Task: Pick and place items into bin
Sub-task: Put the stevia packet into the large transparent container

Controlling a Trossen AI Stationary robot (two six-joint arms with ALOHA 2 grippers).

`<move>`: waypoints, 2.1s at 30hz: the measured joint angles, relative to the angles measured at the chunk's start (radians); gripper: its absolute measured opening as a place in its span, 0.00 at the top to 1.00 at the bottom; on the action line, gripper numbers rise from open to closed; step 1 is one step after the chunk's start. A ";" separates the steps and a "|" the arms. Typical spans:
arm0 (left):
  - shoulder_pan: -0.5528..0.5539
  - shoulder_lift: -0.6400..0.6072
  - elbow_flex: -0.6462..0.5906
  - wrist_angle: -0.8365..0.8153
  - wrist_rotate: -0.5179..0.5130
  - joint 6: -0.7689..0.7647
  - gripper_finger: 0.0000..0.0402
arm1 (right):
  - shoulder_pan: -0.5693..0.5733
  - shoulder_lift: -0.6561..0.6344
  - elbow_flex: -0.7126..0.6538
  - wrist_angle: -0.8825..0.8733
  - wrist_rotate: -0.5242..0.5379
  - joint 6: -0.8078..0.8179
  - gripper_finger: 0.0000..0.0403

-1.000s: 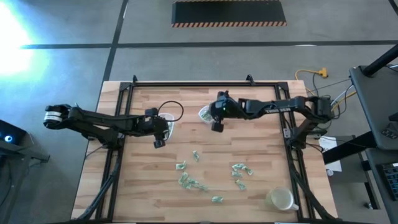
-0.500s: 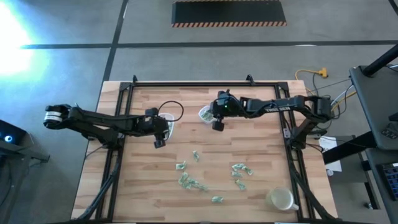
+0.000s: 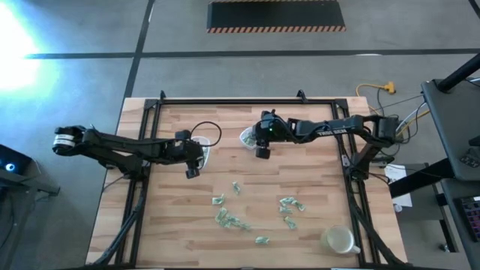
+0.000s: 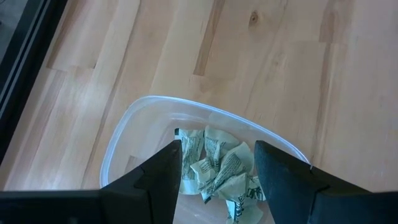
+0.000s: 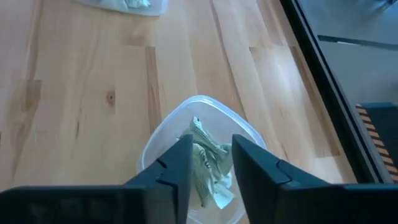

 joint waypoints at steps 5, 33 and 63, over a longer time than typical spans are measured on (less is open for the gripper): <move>0.000 0.000 0.000 0.000 0.010 -0.001 0.54 | 0.010 -0.035 0.001 0.002 0.000 -0.027 0.68; -0.269 0.027 0.001 0.294 0.190 0.020 0.54 | 0.058 -0.072 0.000 -0.169 -0.004 -0.020 0.73; -0.341 0.546 0.242 0.223 0.274 -0.105 0.54 | 0.063 -0.072 0.000 -0.199 -0.052 -0.013 0.76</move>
